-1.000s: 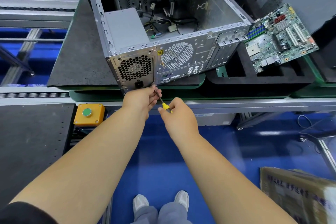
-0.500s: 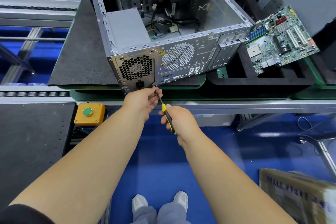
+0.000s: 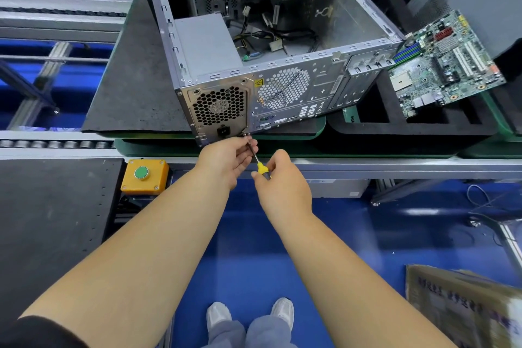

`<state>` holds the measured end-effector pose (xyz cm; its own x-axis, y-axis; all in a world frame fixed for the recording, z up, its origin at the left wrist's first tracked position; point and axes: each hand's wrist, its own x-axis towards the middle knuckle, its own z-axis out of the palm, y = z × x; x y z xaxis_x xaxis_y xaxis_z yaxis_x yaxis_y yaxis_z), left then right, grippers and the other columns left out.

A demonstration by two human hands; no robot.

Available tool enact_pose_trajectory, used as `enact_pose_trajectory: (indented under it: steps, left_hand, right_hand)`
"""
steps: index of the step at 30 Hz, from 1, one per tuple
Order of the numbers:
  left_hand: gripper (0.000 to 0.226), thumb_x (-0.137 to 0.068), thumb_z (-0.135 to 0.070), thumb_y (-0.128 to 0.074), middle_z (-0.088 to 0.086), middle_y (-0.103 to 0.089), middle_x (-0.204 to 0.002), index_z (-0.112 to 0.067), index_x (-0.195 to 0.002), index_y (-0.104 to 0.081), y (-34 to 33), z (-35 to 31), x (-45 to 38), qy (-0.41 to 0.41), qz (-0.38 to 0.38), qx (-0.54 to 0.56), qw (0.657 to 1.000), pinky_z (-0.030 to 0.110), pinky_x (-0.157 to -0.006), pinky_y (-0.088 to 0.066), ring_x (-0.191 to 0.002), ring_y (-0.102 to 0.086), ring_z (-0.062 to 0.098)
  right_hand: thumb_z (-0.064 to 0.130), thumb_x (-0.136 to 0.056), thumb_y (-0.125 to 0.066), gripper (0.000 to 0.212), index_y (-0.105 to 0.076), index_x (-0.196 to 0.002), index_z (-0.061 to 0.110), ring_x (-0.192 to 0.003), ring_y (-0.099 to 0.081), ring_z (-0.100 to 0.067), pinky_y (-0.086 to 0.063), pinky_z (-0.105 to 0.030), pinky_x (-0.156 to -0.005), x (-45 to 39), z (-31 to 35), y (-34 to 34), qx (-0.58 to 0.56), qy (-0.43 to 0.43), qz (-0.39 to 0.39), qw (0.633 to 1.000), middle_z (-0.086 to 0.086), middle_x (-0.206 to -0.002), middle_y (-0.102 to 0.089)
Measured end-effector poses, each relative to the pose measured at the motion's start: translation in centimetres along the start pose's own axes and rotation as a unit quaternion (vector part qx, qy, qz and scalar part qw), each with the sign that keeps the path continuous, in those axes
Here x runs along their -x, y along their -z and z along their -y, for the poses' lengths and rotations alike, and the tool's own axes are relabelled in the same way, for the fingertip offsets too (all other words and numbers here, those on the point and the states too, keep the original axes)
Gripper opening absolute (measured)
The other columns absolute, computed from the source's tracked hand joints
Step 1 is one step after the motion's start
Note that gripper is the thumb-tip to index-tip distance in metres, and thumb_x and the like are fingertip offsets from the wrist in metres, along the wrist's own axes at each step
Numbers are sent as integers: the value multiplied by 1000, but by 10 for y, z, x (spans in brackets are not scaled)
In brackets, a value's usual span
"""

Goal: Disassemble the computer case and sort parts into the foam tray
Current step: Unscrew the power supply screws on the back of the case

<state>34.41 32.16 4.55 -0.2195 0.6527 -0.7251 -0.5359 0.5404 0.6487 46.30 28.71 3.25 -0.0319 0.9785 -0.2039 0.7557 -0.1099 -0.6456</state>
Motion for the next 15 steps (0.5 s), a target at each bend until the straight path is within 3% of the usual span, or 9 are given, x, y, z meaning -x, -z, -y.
enact_pose_trajectory:
  steps: [4, 10, 15]
  left_hand:
    - [13, -96, -14, -56, -6, -74, -71, -14, -91, -68, 1, 1, 0, 18, 3, 30, 999, 18, -68, -51, -71, -69, 4]
    - [14, -97, -12, -55, -3, -75, -81, -13, -94, -69, 3, 4, 1, 8, 9, 45, 999, 19, -73, -52, -79, -70, 6]
    - [12, -96, -13, -56, -5, -74, -70, -13, -91, -67, 0, -1, 0, 29, -2, 41, 999, 19, -69, -52, -76, -69, 6]
  right_hand:
    - [37, -92, -64, 28, -37, -87, 28, -59, -47, -5, -27, -28, -46, 2, -1, -2, 8, 9, -10, 1000, 12, -70, -51]
    - [39, -92, -63, 28, -37, -86, 29, -59, -48, -5, -27, -28, -47, 4, -5, -4, -2, -4, -4, 1000, 12, -72, -52]
    - [40, -93, -61, 26, -39, -88, 28, -59, -49, -6, -29, -28, -47, 6, -8, -3, -13, -1, 1, 1000, 12, -71, -52]
